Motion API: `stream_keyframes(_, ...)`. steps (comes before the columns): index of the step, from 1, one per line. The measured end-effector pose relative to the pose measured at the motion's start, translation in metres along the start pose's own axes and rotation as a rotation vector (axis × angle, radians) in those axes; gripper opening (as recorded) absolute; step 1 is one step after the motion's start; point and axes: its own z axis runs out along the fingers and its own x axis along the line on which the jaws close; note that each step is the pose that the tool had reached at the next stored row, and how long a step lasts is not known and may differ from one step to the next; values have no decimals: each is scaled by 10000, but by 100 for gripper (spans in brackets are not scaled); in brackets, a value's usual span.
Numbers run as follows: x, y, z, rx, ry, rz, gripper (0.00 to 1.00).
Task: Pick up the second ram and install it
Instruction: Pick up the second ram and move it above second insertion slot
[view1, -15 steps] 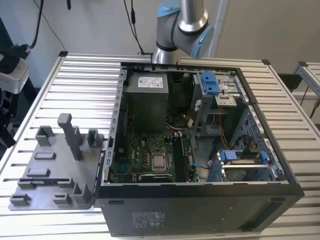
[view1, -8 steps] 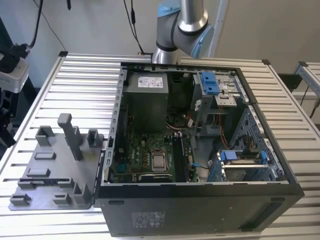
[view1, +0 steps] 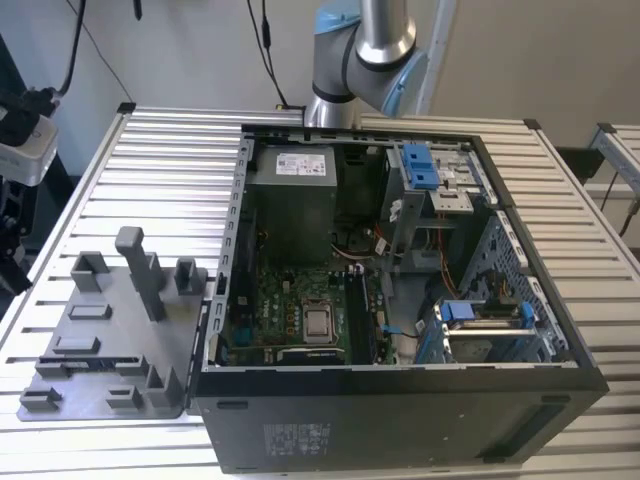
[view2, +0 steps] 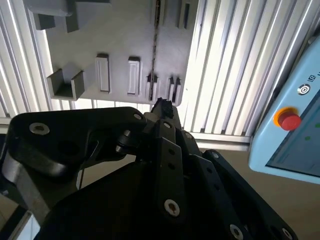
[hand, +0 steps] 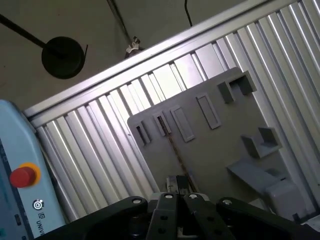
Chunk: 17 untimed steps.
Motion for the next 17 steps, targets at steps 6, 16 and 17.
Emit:
stream_keyframes(6,-19,11,6,-12,3,-411,11)
stream_keyframes(16,-42,21,23,-73,-52,-1518,11)
stream_keyframes(17,-43,22,27,-78,-51,-1663,11)
